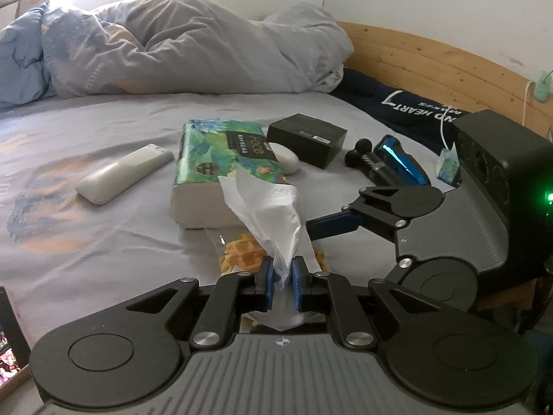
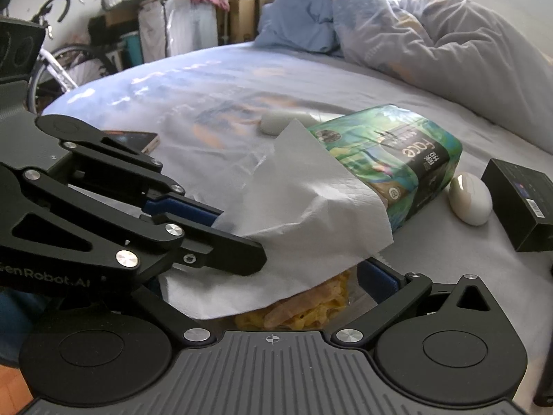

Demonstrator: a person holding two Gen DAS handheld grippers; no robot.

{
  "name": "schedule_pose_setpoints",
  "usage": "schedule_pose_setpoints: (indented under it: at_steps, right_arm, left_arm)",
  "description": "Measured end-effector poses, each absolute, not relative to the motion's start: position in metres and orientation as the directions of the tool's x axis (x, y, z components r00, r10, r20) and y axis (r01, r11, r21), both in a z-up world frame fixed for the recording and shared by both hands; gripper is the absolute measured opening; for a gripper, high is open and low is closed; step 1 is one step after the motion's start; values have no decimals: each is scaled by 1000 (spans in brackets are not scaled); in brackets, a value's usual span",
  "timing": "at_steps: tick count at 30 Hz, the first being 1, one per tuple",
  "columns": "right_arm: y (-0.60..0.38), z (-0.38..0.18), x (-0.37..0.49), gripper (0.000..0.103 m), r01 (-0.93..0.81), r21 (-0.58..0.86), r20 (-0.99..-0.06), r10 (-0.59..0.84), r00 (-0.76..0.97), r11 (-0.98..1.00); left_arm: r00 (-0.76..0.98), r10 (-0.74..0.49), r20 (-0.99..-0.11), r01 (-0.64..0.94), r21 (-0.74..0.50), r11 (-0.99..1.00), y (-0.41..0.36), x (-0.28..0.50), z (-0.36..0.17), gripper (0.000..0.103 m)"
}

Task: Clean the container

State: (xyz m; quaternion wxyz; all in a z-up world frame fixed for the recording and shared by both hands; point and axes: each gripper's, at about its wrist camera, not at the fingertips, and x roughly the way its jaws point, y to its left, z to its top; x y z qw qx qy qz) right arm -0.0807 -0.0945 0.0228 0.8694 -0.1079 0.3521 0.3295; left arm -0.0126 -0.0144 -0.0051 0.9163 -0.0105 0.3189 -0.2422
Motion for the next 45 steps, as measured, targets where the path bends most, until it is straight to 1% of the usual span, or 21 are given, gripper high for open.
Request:
schedule_pose_setpoints:
  at_steps: [12,18,21,27,39,45]
  right_arm:
    - [-93,23,-77,103,-658,56,-691,505,518,751]
    - [-93,23,-77,103,-659,52,-691,504,518,750]
    - [-93,22,-77,103,-660,51,-691,503,518,750]
    - [-93,22,-78,103,-661,48,-692,502,519,749]
    - [-92,21,-79,103,-664,41,-692,500,520,747]
    - [-91,21,-80,103,-664,36,-693,498,522,747]
  left_arm:
    - [685,-424,-592,381,-204,902,-16,2,-5,18]
    - [718,-355,-599,320,-169,932,-12,5,-5,18]
    - [715,-353,-603,318,-168,933,-9,5,-5,18]
    - [696,-366,-618,335,-172,926,-7,-1,-2,19]
    - [660,-442,-608,404,-208,891,-13,-6,-2,18]
    - [652,-457,-606,419,-215,882,-19,-6,-2,18]
